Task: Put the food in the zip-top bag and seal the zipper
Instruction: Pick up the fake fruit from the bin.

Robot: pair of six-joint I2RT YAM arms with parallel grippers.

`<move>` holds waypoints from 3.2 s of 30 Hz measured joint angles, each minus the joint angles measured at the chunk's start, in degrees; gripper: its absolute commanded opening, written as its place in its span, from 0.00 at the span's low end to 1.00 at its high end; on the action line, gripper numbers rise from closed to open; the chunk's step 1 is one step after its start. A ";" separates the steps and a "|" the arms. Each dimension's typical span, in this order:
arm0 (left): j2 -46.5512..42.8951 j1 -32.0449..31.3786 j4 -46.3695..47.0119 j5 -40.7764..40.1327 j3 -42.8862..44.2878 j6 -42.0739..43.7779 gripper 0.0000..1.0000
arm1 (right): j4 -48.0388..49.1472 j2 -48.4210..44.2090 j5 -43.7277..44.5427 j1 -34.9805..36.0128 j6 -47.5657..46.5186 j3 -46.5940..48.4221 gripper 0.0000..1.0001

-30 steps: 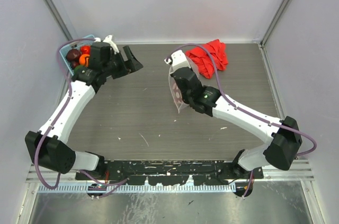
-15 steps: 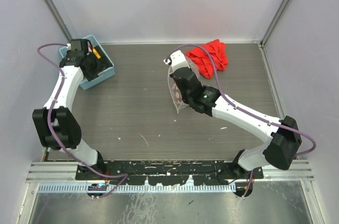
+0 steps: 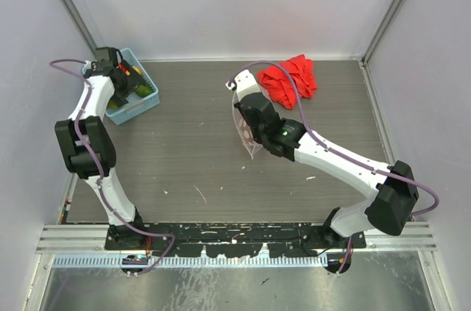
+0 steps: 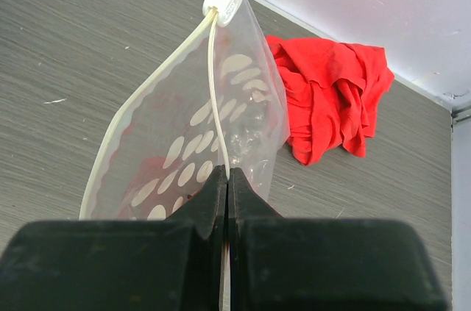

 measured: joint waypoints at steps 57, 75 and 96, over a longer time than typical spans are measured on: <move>15.41 1.53 5.86 0.02 8.09 8.94 0.31 | -1.60 3.76 -5.53 0.00 1.05 2.03 0.00; 3.56 1.51 2.27 4.42 -1.81 7.48 0.20 | -1.60 2.93 -5.97 0.00 1.36 1.99 0.00; -17.97 -6.40 4.92 17.88 -17.81 2.47 0.17 | -1.22 2.29 -6.05 0.00 1.29 1.90 0.00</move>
